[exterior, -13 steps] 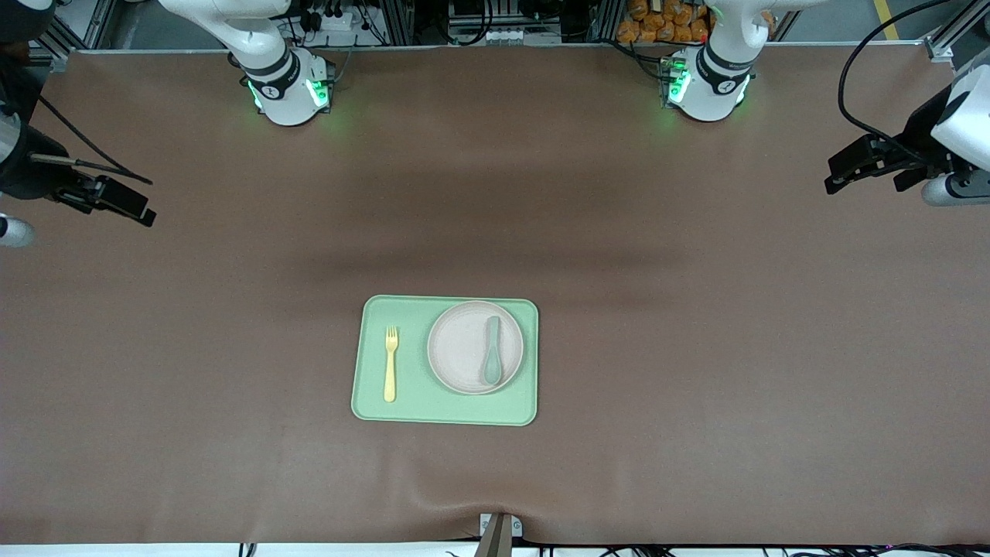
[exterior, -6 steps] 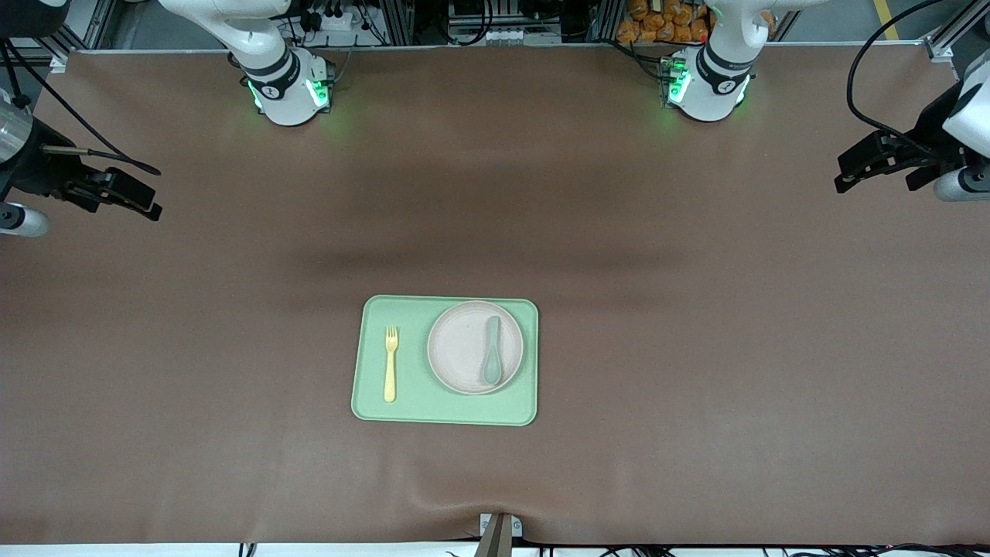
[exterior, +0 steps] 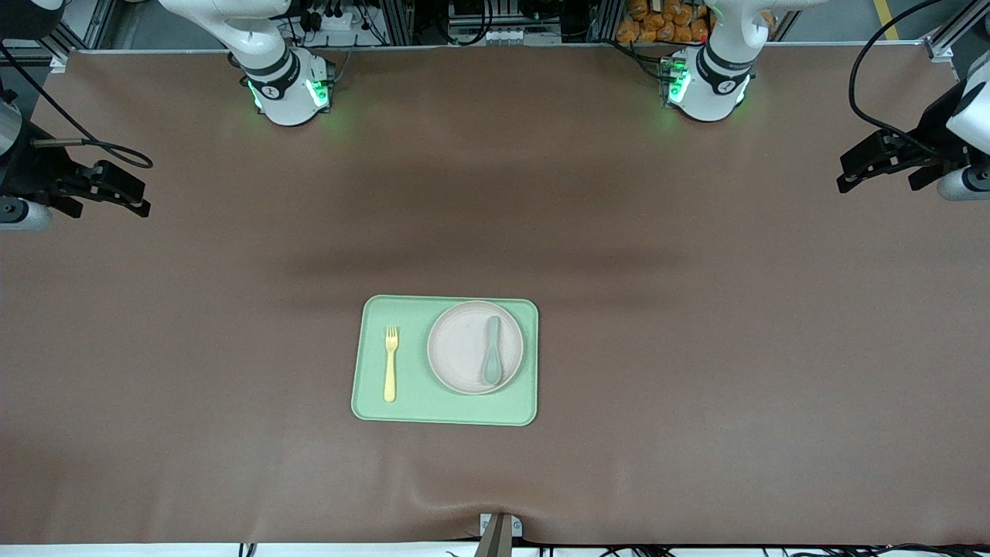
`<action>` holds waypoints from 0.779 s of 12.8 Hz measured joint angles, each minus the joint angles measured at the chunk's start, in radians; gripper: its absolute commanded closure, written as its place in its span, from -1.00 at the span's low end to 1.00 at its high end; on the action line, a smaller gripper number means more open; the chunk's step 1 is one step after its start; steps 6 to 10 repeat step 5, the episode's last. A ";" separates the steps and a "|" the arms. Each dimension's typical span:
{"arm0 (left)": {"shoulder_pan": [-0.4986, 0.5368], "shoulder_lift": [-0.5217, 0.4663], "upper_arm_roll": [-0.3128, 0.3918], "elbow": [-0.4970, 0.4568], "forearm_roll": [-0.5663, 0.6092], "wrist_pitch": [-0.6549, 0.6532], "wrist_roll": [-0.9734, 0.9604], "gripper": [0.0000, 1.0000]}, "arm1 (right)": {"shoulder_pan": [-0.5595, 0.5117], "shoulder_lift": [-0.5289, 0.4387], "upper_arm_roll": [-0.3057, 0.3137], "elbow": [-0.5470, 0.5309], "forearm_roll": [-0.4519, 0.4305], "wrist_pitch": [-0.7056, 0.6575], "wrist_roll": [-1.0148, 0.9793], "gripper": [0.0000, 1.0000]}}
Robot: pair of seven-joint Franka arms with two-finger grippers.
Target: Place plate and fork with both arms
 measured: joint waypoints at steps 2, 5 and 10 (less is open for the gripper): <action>0.000 0.000 0.001 0.005 0.000 -0.004 0.000 -1.00 | 0.000 0.000 0.000 0.000 0.000 0.000 0.000 -1.00; 0.000 0.000 0.002 0.012 0.000 -0.010 0.000 -1.00 | -0.001 0.000 0.000 0.000 0.000 0.000 0.000 -1.00; 0.000 0.000 0.002 0.012 0.000 -0.010 0.000 -1.00 | -0.001 0.000 0.000 0.000 0.000 0.000 0.000 -1.00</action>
